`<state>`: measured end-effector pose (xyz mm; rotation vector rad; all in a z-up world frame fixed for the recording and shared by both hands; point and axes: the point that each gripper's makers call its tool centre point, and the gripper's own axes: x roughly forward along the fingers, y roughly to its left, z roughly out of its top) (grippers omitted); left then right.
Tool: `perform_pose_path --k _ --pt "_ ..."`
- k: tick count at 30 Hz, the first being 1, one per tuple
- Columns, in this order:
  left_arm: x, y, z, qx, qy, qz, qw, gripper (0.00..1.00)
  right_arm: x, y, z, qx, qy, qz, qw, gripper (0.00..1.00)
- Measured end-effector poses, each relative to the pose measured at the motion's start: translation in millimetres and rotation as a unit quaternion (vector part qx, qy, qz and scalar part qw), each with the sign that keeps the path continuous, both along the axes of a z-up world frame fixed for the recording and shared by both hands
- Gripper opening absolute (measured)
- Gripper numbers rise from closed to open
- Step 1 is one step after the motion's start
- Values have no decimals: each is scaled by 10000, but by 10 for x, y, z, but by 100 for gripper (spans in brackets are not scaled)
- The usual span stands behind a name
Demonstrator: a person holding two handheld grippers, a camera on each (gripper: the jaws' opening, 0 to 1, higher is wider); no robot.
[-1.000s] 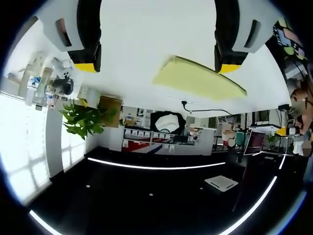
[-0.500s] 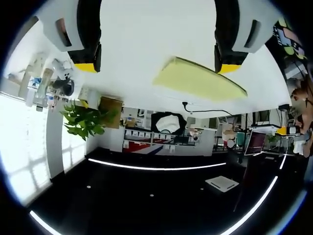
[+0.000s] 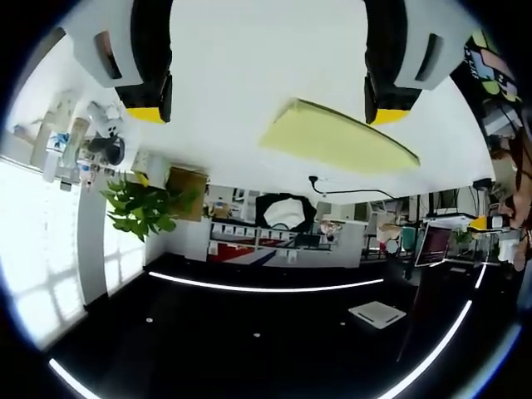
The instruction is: Fold the garment on the visible template until the final outline fits inside the template.
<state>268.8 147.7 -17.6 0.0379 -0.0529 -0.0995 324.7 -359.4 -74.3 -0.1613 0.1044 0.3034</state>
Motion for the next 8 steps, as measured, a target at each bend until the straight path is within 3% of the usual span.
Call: perform_pose_path --k 8 --pt "-15 -5 8 38 -12 11 10000 100 25 -136 -44 205 104 -218 9995 99"
